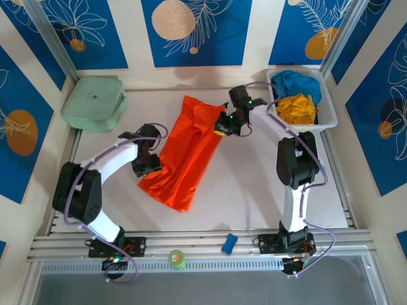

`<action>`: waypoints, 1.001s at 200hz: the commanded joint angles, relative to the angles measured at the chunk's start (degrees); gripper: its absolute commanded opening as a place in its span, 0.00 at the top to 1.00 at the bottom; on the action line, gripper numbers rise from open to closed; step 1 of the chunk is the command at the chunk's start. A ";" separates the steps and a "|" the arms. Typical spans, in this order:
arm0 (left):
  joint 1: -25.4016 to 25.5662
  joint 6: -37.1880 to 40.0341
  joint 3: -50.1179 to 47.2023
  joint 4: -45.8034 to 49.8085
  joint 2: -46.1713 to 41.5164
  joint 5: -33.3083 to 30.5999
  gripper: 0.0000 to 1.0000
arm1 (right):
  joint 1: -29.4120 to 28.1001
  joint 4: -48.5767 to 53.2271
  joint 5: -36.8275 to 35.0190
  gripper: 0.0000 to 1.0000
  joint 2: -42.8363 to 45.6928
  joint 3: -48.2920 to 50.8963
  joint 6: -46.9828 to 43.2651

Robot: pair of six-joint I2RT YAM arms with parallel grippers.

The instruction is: Fold and stack the t-shirts

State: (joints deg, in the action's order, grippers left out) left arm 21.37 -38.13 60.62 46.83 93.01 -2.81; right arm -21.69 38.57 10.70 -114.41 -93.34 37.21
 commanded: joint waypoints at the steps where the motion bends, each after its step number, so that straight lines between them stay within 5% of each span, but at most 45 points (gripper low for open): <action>1: -0.28 1.65 -1.32 -3.59 2.82 -2.24 0.54 | -2.47 -7.26 -1.88 0.87 -2.14 3.27 8.27; 53: -0.18 -1.35 -10.95 -8.23 2.44 1.99 0.57 | -3.38 -6.97 -6.70 0.88 -12.18 -4.36 11.39; 96: 2.58 -11.07 -23.53 -14.41 -4.23 8.79 0.57 | -2.05 -1.74 -7.59 0.89 -21.81 -14.07 9.65; 142: 11.41 -24.57 -29.29 -17.67 -12.24 11.10 0.56 | -0.25 2.78 -9.13 0.90 -25.61 -19.08 4.78; 200: 21.34 -33.73 -27.18 -17.64 -12.35 8.81 0.55 | 3.04 8.03 -11.09 0.90 -26.40 -21.85 -2.58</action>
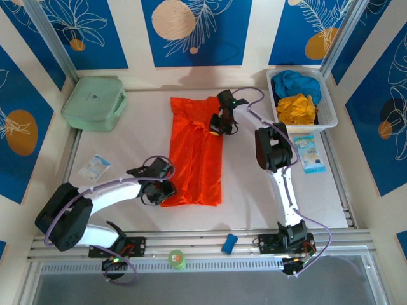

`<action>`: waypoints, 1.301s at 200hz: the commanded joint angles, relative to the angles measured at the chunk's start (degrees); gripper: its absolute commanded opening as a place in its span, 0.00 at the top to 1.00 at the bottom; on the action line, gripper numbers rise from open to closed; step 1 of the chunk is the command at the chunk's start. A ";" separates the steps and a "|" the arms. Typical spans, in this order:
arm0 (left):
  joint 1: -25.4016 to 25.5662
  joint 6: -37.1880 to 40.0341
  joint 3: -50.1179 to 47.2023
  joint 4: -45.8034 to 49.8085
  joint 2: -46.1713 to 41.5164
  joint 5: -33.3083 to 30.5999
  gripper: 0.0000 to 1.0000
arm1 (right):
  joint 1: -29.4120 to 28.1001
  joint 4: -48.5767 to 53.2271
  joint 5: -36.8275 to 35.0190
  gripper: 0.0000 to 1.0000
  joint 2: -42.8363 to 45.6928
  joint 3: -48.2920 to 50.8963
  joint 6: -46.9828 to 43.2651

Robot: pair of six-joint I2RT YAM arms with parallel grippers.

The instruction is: Fold and stack the t-shirts

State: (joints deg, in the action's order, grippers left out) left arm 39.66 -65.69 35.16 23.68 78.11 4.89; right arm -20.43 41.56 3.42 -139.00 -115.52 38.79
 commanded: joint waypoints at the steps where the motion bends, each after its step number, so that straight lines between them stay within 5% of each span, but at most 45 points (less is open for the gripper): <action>1: 3.14 -6.28 -1.65 5.50 2.61 1.06 0.55 | 1.78 4.98 -3.75 0.90 -1.81 0.36 -4.24; 61: 4.99 -3.42 8.41 10.54 2.13 -1.65 0.36 | 2.05 0.79 4.62 0.78 2.65 -1.72 -12.41; 107: 4.90 7.33 23.20 24.38 -3.31 -14.78 0.21 | 1.79 2.49 8.46 0.65 16.50 -5.29 -25.20; 150: 4.06 32.31 34.10 23.73 -9.15 -31.43 0.04 | -0.92 2.54 1.74 0.57 39.24 1.88 -37.89; 189: 3.94 61.06 40.06 9.39 -13.46 -35.72 0.01 | -4.70 -5.79 -4.21 0.38 62.50 17.26 -47.49; 209: 4.00 73.01 41.11 2.34 -15.01 -34.33 0.01 | -6.12 -10.64 -4.26 0.24 72.63 25.13 -53.20; 224: 3.97 79.72 41.47 -1.35 -16.08 -32.27 0.01 | -5.95 -13.75 -5.69 0.02 79.58 30.93 -54.10; 260: 3.97 94.31 38.88 -5.99 -20.79 -23.29 0.01 | -6.43 -6.34 -3.28 0.00 87.43 34.38 -62.26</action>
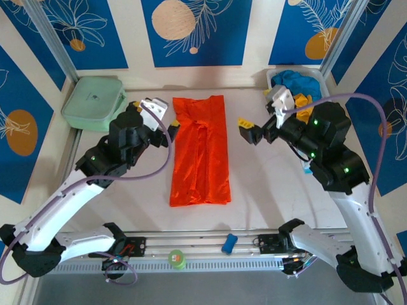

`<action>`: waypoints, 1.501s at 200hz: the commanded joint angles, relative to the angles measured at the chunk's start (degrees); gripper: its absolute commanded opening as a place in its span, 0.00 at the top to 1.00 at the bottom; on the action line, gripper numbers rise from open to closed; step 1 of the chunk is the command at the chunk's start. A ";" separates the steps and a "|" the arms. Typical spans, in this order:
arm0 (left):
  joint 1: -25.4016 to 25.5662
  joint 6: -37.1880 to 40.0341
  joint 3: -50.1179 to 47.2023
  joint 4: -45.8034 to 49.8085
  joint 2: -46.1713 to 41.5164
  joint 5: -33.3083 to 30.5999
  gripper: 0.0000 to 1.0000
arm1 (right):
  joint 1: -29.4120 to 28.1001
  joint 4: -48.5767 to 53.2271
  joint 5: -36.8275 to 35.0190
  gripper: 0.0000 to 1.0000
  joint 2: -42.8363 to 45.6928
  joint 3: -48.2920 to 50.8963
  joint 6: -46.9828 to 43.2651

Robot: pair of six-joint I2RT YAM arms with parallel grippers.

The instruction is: Fold and stack the t-shirts

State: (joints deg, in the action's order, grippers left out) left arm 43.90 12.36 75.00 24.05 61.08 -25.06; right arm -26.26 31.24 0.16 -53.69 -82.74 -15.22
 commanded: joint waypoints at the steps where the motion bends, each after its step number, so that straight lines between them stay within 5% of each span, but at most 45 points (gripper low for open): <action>1: -0.24 16.63 -1.11 -6.42 -3.90 7.02 0.01 | -0.66 4.21 0.04 0.00 2.29 1.69 -8.56; 63: -0.14 40.30 -8.28 8.55 -10.98 26.90 0.01 | -9.03 19.10 2.15 0.01 8.28 12.55 -31.05; 101: 0.86 42.68 -9.29 21.60 -9.08 31.40 0.01 | -17.02 26.96 -3.62 0.01 5.87 18.72 -35.66; 166: 10.20 44.24 -21.39 21.89 -3.13 23.07 0.06 | -29.36 20.96 -16.92 0.18 -4.37 34.00 -35.77; 174: 11.16 43.83 -22.94 20.64 -1.88 22.21 0.00 | -29.83 19.58 -17.85 0.20 -6.34 34.91 -35.47; 206: 12.75 43.80 -28.02 14.41 1.88 19.68 0.01 | -29.96 13.45 -19.28 0.27 -14.10 36.15 -35.38; 242: 12.70 44.17 -30.04 11.29 5.40 20.49 0.20 | -28.72 8.16 -18.45 0.31 -21.99 36.36 -37.06; 300: 11.34 48.88 -32.95 11.77 7.02 22.60 0.22 | -26.86 5.01 -17.78 0.34 -28.67 37.36 -40.45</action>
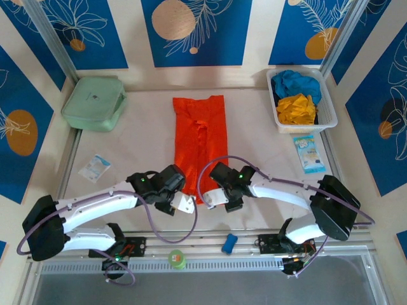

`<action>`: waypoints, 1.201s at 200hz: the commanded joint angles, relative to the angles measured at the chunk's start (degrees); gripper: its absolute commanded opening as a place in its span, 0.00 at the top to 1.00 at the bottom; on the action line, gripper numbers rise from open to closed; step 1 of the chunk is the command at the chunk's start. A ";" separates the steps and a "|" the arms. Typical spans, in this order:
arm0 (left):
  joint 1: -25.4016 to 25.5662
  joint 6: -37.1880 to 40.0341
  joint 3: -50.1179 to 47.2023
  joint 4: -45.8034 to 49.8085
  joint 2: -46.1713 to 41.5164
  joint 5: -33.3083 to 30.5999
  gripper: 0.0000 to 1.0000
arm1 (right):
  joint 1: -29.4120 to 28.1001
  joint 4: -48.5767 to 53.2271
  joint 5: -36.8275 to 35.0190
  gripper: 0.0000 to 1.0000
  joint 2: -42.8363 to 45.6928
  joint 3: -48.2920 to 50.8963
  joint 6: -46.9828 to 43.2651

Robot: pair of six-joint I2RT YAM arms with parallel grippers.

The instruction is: Fold and stack the t-shirts

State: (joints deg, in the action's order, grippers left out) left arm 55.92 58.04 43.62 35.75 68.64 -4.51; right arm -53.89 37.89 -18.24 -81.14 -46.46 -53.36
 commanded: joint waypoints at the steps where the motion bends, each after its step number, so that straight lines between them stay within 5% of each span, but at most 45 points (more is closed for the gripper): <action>1: -0.66 3.25 -1.63 0.05 -0.54 2.05 0.22 | 0.83 -1.65 0.60 0.34 -1.26 1.09 -2.34; 78: -1.60 8.05 -2.74 3.80 2.01 2.08 0.23 | 1.35 -3.47 1.72 0.47 -6.40 1.26 -2.84; 112: -1.67 9.60 -3.74 2.45 4.61 2.20 0.38 | 1.53 -2.84 1.17 0.58 -8.66 0.89 -2.37; 240: -6.09 13.43 -1.66 -7.90 15.77 0.34 0.45 | 1.05 -2.72 2.50 0.61 -8.24 0.58 -1.08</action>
State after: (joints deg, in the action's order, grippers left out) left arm 50.43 69.60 41.15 32.97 82.15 -4.56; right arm -52.58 36.45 -16.95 -87.96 -46.02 -55.44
